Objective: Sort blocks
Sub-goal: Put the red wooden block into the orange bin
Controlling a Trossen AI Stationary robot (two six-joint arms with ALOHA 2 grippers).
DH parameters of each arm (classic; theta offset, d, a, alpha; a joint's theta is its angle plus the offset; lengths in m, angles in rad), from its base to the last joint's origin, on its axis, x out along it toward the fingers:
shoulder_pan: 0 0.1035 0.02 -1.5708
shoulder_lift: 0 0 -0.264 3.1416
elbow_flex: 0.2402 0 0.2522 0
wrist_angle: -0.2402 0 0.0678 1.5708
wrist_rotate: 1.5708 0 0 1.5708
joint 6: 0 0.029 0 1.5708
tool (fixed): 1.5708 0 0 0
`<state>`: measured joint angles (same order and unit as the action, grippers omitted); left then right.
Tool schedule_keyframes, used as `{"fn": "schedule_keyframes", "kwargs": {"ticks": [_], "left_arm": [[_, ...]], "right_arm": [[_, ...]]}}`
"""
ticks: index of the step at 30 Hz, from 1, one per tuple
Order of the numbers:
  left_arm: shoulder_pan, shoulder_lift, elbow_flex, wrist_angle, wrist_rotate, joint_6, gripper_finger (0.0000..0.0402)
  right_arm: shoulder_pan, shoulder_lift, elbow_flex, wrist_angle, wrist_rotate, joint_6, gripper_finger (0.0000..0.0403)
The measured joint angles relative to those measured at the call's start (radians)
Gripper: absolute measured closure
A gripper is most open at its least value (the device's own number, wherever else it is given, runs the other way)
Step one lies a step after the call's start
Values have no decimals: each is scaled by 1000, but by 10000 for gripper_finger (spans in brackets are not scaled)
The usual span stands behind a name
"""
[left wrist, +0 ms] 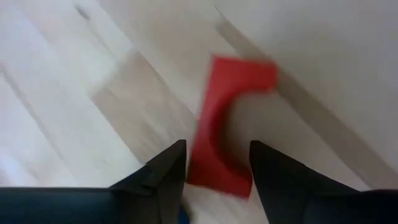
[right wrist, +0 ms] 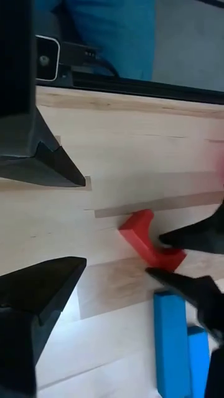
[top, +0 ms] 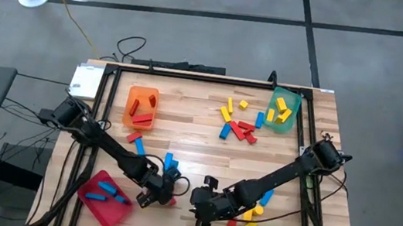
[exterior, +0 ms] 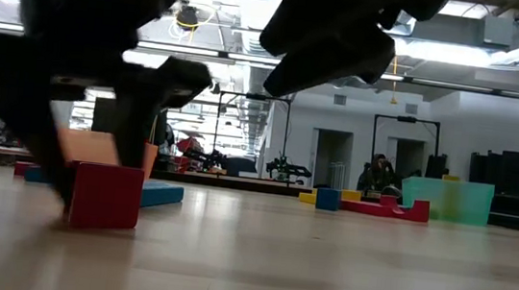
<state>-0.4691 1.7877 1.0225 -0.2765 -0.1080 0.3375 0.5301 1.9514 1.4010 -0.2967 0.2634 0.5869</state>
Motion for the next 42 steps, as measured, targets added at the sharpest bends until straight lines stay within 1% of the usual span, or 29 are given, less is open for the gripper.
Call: {"fn": "schedule_keyframes", "kwargs": {"ticks": [7,13,17,19,23,26,30,31,36,42], "left_arm": [[27,-3,0,133,-1,18,279],[74,-3,0,212,-4,29,302],[105,-3,0,251,-5,36,309],[119,-3,0,253,-23,35,309],[140,-6,0,239,-102,23,309],[147,-28,0,207,-119,1,309],[147,-76,0,90,-151,-56,309],[146,-90,0,49,-154,-75,309],[131,-150,1,-139,-155,-176,309],[86,-177,1,-244,-154,-245,309]], "right_arm": [[14,0,0,1,-3,14,193],[13,0,0,0,-5,34,193],[13,0,0,-1,-5,34,193],[13,0,0,-1,-5,35,193],[11,0,0,-1,0,42,193],[-2,8,0,3,17,58,193],[-33,55,0,47,16,63,193],[-40,68,0,70,11,62,193],[-80,123,0,70,1,60,193],[-126,162,0,159,-4,27,193]]}}
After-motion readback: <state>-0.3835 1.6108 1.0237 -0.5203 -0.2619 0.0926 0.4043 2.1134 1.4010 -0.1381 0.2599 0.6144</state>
